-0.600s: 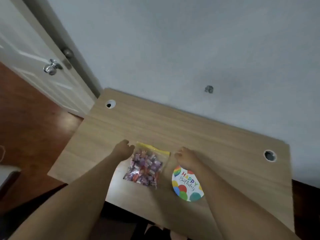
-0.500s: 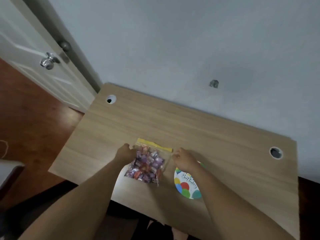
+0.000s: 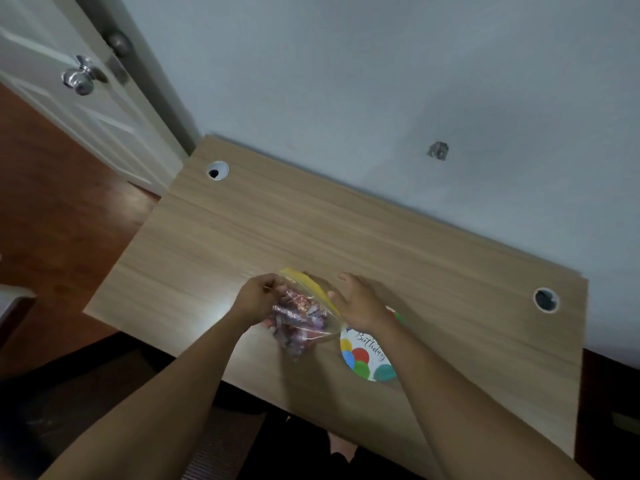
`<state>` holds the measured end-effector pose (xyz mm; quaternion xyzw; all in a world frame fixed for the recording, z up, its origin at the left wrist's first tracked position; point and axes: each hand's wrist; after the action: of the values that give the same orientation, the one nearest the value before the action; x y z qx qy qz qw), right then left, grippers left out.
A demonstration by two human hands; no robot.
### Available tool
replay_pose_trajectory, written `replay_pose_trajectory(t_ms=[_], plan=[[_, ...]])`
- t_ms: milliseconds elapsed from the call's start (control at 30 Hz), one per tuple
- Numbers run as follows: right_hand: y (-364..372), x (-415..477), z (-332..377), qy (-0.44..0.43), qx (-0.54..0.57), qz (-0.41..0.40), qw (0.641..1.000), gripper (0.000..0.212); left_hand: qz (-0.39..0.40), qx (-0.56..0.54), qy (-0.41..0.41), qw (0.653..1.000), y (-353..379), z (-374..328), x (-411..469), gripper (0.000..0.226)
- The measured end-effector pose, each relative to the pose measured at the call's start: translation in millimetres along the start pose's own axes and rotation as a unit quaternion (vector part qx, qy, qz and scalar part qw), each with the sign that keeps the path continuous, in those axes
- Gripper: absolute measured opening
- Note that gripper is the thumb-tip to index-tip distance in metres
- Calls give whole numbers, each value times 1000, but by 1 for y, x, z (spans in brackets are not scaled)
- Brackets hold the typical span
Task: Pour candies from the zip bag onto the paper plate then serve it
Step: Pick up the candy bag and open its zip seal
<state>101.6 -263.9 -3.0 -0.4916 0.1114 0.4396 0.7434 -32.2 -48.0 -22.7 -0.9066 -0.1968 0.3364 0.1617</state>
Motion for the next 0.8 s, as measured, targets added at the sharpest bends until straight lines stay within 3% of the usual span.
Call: replay_pose_trajectory(t_ms=[167, 333, 467, 533, 667, 800], plan=[[-7, -17, 3, -23, 18, 80, 996, 39, 1, -28, 53, 998, -5, -2, -26, 36], [10, -30, 8, 4, 122, 62, 991, 7, -23, -80, 52, 995, -5, 5, -54, 24], [25, -39, 17, 7, 133, 51, 990, 23, -93, -100, 3, 991, -3, 5, -81, 36], [32, -43, 21, 10, 139, 39, 990, 25, -131, -123, -42, 983, 2, 6, -94, 29], [46, -52, 30, 14, 120, 29, 992, 17, -59, -243, -105, 962, 14, 9, -112, 23], [55, -63, 32, -19, 81, 36, 996, 7, -38, -294, -105, 949, 32, 5, -126, 25]])
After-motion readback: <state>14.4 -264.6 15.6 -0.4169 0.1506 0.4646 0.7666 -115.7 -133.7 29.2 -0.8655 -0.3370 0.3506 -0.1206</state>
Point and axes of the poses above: each hand's wrist, its own x-axis towards the middle knuckle, its own y-axis out of the palm, z = x × y, and after that the axes turned 7 degrees about -x, right-handed
